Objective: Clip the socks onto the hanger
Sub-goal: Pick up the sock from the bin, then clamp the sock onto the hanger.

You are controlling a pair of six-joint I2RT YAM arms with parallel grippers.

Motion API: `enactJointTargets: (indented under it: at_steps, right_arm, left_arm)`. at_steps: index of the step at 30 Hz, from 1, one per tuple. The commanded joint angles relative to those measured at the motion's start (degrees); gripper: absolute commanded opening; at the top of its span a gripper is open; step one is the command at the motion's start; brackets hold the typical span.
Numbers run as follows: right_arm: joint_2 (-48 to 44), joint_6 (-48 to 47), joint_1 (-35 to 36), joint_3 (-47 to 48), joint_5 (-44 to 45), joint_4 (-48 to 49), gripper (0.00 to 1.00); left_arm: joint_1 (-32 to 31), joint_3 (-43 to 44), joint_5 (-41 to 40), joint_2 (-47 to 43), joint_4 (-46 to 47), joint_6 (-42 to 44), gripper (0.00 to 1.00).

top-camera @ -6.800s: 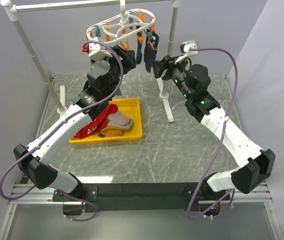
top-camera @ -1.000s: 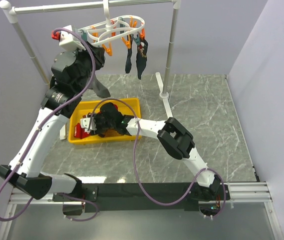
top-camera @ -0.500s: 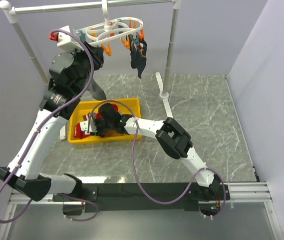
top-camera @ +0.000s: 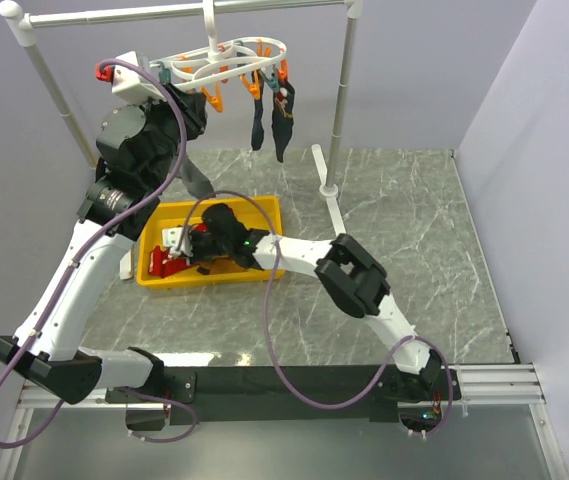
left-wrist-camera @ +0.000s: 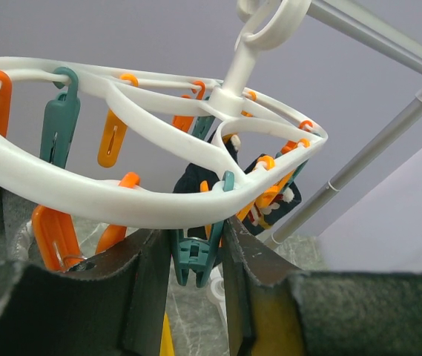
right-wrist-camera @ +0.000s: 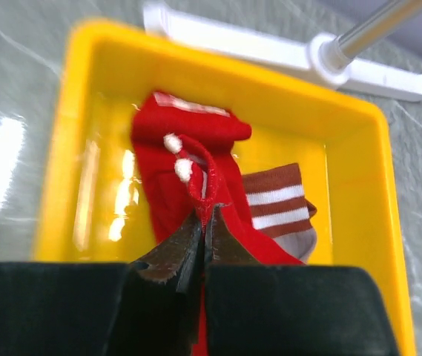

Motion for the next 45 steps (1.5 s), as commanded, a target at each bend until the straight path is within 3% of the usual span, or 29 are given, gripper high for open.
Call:
enactJointTargets:
  at_steps: [1, 3, 6, 13, 21, 27, 32, 45]
  right_arm:
    - [-12.31, 12.23, -1.6, -8.32, -7.41, 13.86, 0.0]
    - [-19.05, 15.66, -1.78, -13.43, -7.87, 14.42, 0.0]
    - [-26.01, 20.14, -1.78, -14.96, -6.38, 7.85, 0.0]
    - [-33.42, 35.69, -2.22, -9.07, 0.12, -11.13, 0.0]
    - [-43.7, 41.15, -6.68, -14.25, -1.35, -9.58, 0.0]
    - [-42.22, 44.22, -11.71, -7.07, -4.61, -13.43, 0.0]
    - [-42.22, 48.54, -15.83, -6.26, -9.0, -9.4, 0.0]
    - [-36.77, 57.94, -17.6, 4.02, -14.19, -8.61, 0.0]
  left_arm:
    - [0.16, 0.09, -0.52, -2.23, 2.52, 0.95, 0.35]
    - [0.25, -0.26, 0.62, -2.67, 3.05, 2.35, 0.34]
    - [0.25, 0.26, 1.5, -3.02, 3.49, 3.85, 0.34]
    - [0.25, 0.88, 5.46, -4.08, 2.96, 4.38, 0.34]
    - [0.25, 2.29, 13.36, -3.99, 1.56, 4.91, 0.34]
    - [0.25, 0.88, 16.98, -4.61, 1.38, 4.73, 0.34]
    - [0.25, -1.84, 16.62, -5.48, 3.65, 3.5, 0.33]
    - [0.25, -9.31, 18.91, -9.18, 10.52, 3.5, 0.33]
